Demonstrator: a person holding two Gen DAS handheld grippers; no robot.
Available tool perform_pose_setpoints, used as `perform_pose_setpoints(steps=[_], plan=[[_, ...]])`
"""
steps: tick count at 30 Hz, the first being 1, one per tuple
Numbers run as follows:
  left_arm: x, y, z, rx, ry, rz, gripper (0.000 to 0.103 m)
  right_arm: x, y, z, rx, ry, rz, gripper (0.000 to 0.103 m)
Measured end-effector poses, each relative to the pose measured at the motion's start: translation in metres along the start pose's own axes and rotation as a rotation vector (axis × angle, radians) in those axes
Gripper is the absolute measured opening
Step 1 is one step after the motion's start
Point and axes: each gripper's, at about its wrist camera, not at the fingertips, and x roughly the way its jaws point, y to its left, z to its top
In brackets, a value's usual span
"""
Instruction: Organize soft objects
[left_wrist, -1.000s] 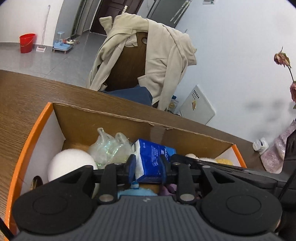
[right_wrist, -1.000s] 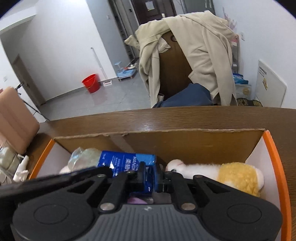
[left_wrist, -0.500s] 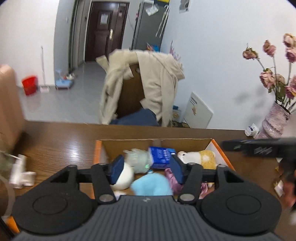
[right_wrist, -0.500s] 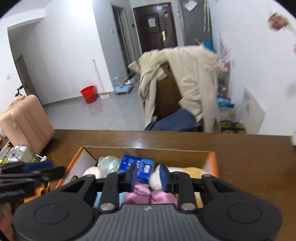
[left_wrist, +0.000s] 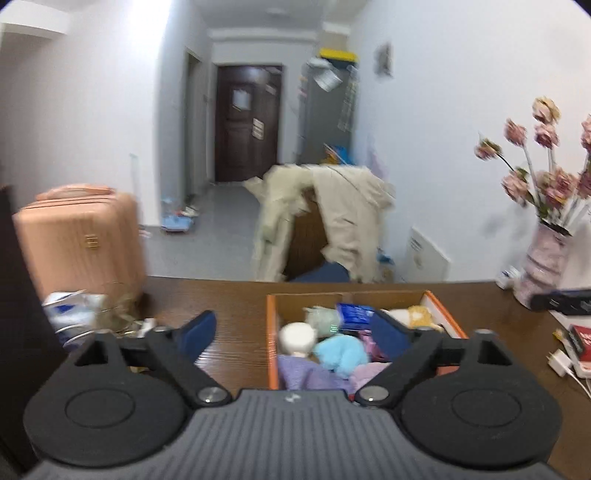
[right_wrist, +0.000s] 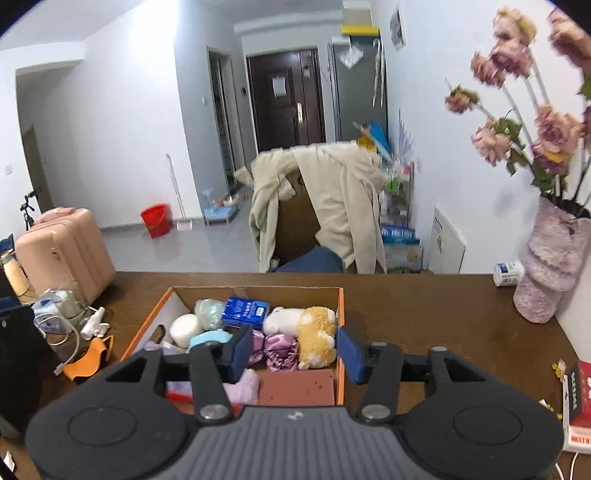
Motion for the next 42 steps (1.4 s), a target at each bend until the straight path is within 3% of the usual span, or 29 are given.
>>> perform_pose_setpoints(steps=[2, 5, 10, 13, 16, 19, 23, 26, 28, 42], plan=[[-0.026, -0.002, -0.028, 0.011, -0.099, 0.038, 0.102, -0.025, 0.007, -0.031, -0.027, -0.091, 0.005, 0.059], [-0.057, -0.006, -0.074, 0.060, -0.176, 0.085, 0.103, -0.056, 0.014, -0.075, -0.034, -0.178, -0.014, 0.062], [-0.110, -0.007, -0.145, 0.051, -0.253, 0.072, 0.103, -0.102, 0.028, -0.146, -0.014, -0.265, -0.041, 0.069], [-0.136, -0.012, -0.181, 0.016, -0.238, 0.061, 0.103, -0.127, 0.042, -0.191, 0.011, -0.307, -0.058, 0.071], [-0.168, -0.013, -0.213, -0.045, -0.240, 0.055, 0.103, -0.148, 0.062, -0.240, 0.042, -0.308, -0.069, 0.074], [-0.198, -0.012, -0.239, -0.105, -0.257, 0.038, 0.103, -0.164, 0.080, -0.274, 0.046, -0.268, -0.012, 0.080], [-0.218, -0.023, -0.258, 0.038, -0.273, 0.005, 0.103, -0.183, 0.098, -0.313, -0.005, -0.241, 0.022, 0.084], [-0.222, -0.025, -0.261, 0.051, -0.252, -0.026, 0.103, -0.193, 0.101, -0.321, -0.005, -0.259, 0.016, 0.085], [-0.220, -0.026, -0.261, 0.057, -0.240, -0.020, 0.103, -0.195, 0.100, -0.319, 0.002, -0.277, 0.004, 0.089], [-0.216, -0.026, -0.264, 0.059, -0.217, -0.007, 0.103, -0.189, 0.099, -0.313, 0.007, -0.276, 0.028, 0.093]])
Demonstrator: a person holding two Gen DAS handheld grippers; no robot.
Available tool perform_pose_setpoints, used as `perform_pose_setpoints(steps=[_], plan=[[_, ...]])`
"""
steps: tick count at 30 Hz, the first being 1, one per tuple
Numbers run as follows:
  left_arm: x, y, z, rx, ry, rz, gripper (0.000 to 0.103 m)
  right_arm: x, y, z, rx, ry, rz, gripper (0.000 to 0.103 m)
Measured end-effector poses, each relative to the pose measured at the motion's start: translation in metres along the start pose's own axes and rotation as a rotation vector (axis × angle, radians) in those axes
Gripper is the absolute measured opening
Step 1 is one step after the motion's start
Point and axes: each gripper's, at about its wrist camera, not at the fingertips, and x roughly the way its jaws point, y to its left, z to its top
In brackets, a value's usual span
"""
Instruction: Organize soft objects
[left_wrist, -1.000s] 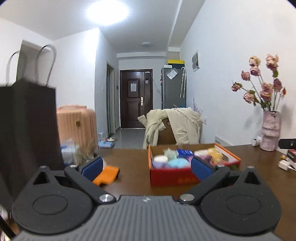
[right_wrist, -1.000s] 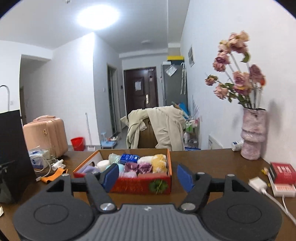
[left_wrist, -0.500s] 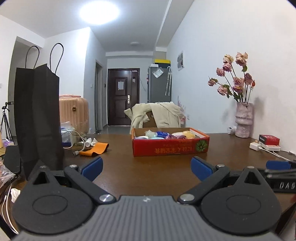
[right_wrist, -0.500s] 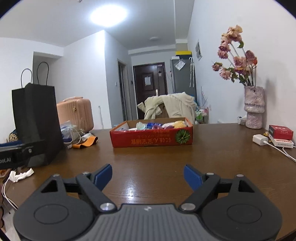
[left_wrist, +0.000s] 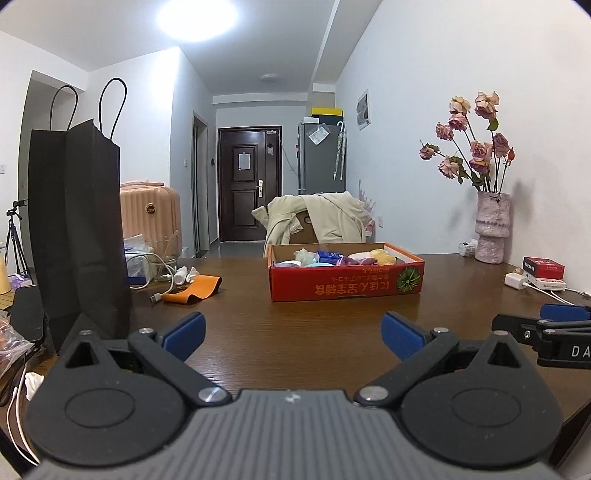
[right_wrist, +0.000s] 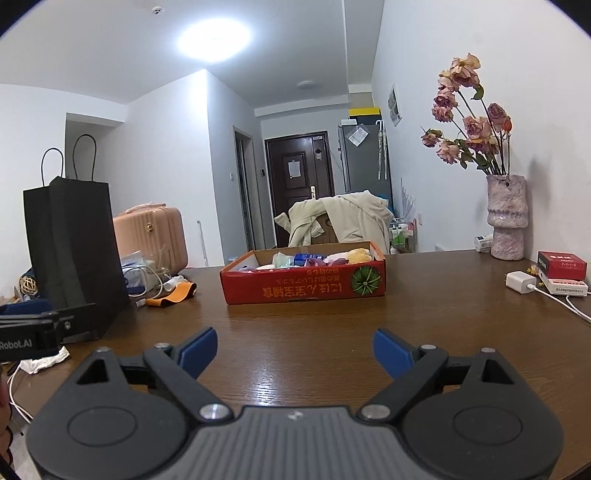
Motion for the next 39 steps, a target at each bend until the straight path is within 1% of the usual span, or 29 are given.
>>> perform_pose_setpoints(steps=[39], plan=[[0.0008, -0.0009, 0.0014, 0.006, -0.010, -0.002, 0.103, 0.0003, -0.0006, -0.0002, 0.000, -0.002, 0.011, 0.094]])
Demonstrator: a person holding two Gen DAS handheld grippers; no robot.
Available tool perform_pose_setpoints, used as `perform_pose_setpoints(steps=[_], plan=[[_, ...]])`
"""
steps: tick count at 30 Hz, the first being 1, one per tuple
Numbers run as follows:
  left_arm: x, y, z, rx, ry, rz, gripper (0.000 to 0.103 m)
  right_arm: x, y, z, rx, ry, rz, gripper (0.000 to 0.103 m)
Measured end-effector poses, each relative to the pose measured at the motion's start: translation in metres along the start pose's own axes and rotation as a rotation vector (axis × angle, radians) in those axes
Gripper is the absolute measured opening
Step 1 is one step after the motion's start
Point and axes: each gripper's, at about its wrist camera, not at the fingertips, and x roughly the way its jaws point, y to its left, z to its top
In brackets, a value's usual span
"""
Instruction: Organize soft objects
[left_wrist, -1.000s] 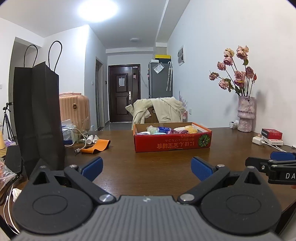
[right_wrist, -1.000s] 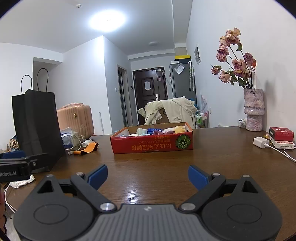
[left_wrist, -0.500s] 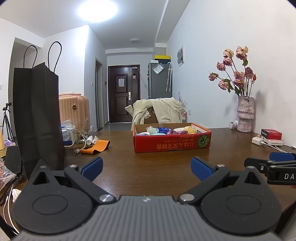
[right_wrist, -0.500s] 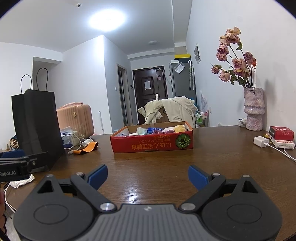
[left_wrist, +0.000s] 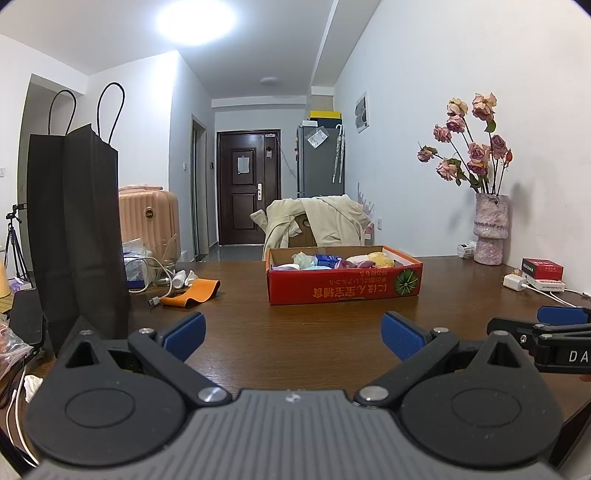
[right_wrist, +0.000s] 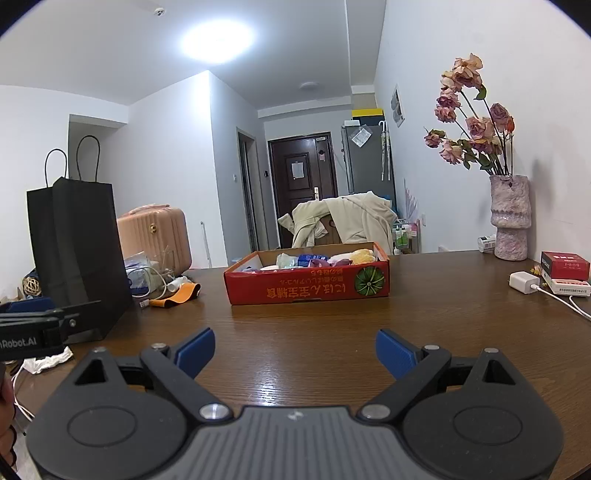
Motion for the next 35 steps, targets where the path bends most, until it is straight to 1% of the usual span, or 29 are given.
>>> perform_pose_setpoints(steps=[12, 22, 33, 35], plan=[[-0.001, 0.000, 0.001, 0.000, -0.011, 0.000, 0.103, -0.002, 0.000, -0.002, -0.001, -0.018, -0.004, 0.094], [-0.009, -0.004, 0.003, 0.011, -0.065, -0.004, 0.103, -0.010, 0.003, 0.000, -0.014, -0.072, -0.007, 0.094], [-0.010, -0.004, 0.002, 0.010, -0.065, -0.008, 0.103, -0.010, 0.004, 0.000, -0.013, -0.067, -0.010, 0.095], [-0.010, -0.004, 0.002, 0.007, -0.063, -0.010, 0.103, -0.010, 0.004, -0.001, -0.012, -0.067, -0.012, 0.097]])
